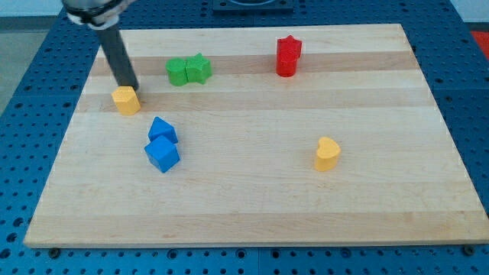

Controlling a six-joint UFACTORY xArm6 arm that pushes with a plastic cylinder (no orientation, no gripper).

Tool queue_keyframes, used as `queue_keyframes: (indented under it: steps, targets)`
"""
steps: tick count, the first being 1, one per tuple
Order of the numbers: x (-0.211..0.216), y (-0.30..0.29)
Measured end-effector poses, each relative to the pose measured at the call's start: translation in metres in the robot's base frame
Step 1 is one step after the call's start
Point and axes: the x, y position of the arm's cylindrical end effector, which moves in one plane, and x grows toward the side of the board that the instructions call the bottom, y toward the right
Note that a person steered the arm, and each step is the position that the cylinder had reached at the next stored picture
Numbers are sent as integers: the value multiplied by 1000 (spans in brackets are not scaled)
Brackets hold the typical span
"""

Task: Move the yellow hexagon in between the green circle and blue triangle

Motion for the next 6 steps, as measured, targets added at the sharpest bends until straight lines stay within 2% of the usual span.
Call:
queue_keyframes:
  steps: [1,2,3,5,6]
  targets:
    - [0,-41]
    - [16,-54]
    - [40,-41]
    - [10,51]
    - [10,98]
